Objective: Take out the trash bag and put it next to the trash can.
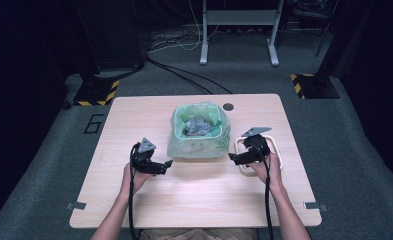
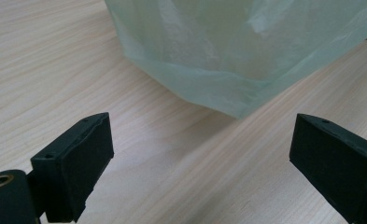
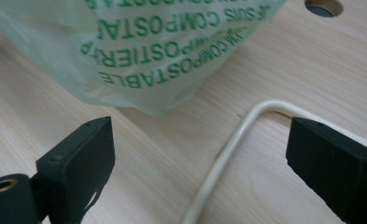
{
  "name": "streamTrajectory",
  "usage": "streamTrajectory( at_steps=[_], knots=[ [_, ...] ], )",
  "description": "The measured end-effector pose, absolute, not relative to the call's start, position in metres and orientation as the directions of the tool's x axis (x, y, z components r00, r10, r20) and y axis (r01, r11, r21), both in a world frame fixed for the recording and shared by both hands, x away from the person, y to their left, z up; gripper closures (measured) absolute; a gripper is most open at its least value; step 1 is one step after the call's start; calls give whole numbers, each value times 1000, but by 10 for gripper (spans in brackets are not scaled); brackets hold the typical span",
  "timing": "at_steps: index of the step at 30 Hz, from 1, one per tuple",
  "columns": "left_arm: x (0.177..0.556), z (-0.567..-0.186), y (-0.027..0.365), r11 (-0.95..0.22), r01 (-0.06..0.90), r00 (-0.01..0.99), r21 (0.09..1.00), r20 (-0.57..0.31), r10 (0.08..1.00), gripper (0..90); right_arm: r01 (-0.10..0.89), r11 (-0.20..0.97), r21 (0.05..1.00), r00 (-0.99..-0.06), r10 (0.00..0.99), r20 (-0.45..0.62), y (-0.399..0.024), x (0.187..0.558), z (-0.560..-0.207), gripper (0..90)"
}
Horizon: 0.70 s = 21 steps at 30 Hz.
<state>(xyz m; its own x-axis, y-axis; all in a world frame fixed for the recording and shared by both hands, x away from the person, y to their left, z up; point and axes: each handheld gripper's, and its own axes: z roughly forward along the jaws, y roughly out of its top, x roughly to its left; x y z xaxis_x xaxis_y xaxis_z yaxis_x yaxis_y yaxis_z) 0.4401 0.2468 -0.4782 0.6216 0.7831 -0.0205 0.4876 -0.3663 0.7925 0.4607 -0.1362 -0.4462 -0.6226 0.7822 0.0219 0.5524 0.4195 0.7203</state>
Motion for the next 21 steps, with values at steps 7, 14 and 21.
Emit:
streamTrajectory(
  at_steps=[7,14,21],
  knots=[
    [443,-478,243,-387,467,654,795,-16,756,198,521,467,714,-659,752,-11,-119,461,-444,114],
    [446,-477,239,-387,446,672,807,-15,741,318,481,499,721,-698,715,-30,-108,462,-444,292],
    [449,-476,238,-382,433,671,817,-10,741,478,475,501,723,-717,697,-11,-105,466,-445,547]
  ],
)
